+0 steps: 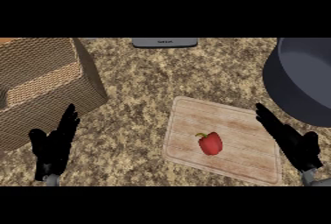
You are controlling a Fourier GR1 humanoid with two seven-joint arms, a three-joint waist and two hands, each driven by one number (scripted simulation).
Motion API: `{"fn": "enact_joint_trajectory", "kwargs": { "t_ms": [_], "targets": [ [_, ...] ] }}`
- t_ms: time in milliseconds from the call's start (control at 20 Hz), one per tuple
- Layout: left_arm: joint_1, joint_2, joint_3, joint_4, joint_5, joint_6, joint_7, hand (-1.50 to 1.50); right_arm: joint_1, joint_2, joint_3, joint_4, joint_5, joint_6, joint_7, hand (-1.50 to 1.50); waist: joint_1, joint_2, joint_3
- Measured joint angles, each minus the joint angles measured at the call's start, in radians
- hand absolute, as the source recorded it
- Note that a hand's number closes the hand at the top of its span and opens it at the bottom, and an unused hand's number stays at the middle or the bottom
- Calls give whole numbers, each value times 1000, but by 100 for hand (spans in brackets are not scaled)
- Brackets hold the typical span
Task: Pick the bell pepper from the cutting board and place it in the pot
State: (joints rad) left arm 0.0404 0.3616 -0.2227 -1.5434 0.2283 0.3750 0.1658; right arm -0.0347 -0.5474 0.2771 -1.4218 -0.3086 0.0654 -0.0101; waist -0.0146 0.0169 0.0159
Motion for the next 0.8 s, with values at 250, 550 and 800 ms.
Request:
{"fn": "enact_joint_trajectory", "kwargs": {
  "t_ms": [250, 550, 800],
  "targets": [
    [-88, 20, 31, -49, -6, -10, -9, 0, -176, 12, 7, -22, 32, 81, -96, 150, 47, -9, -9],
    [-201, 14, 59, -79, 13, -21, -14, 0, -384, -30, 34, 11, 269, 65, -343, -150, 76, -9, -14],
    [-250, 24, 99, -78, 36, -36, 7, 0, -445, 4, 35, 175, 330, 105, -674, -150, 60, -5, -13]
  ]
}}
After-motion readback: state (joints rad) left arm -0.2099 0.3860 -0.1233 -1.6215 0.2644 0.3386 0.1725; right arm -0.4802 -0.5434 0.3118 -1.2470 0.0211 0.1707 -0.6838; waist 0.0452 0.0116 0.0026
